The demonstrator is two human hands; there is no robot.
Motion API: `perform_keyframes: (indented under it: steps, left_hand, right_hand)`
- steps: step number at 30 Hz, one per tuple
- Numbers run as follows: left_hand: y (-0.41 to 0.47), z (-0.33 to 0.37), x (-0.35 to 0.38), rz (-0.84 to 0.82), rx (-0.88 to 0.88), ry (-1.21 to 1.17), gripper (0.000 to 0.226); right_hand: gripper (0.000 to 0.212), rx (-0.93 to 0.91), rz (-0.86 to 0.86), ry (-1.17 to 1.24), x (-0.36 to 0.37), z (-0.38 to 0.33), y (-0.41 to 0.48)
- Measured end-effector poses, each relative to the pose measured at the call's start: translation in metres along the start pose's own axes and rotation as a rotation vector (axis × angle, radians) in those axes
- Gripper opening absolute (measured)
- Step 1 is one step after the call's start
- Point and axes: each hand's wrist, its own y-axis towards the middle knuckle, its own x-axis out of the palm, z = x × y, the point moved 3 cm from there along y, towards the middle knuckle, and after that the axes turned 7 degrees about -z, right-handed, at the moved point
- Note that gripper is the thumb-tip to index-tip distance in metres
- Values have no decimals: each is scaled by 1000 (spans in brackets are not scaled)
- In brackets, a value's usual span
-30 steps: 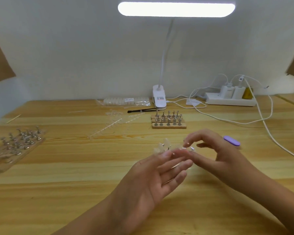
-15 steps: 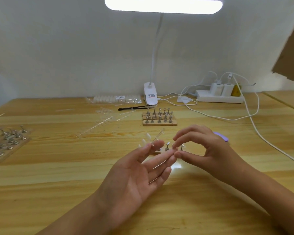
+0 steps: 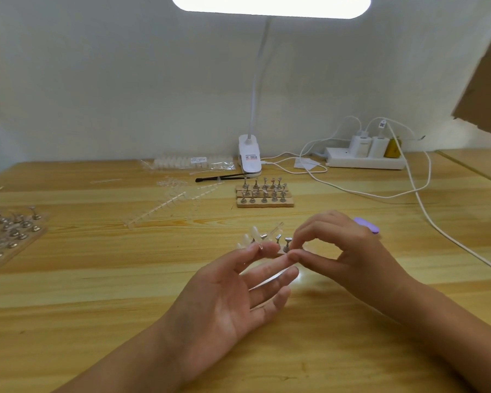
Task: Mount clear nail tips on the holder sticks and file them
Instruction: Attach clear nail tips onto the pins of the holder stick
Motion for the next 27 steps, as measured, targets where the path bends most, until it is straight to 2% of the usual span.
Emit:
perform_keyframes:
  steps: [3,10,14,18,21,27]
  left_hand:
    - [0,3,-3,43,22,-18,18]
    - [0,5,-2,78,42,20,20]
    - [0,5,-2,86,71,36,17]
    - [2,7,-6,215,173,25,14]
    - [2,10,-10,296,210,-21,25]
    - [4,9,-12,332,192,-65,23]
  right_hand:
    - [17,-22,-26,6,0,0,1]
    - [23,53,-71,109,4,4,1]
    - [21,114,-30,168,3,9,1]
    - [11,161,44,-44,0,20,6]
    - [9,114,28,-207,3,23,9]
    - [9,90,15,-230,4,20,10]
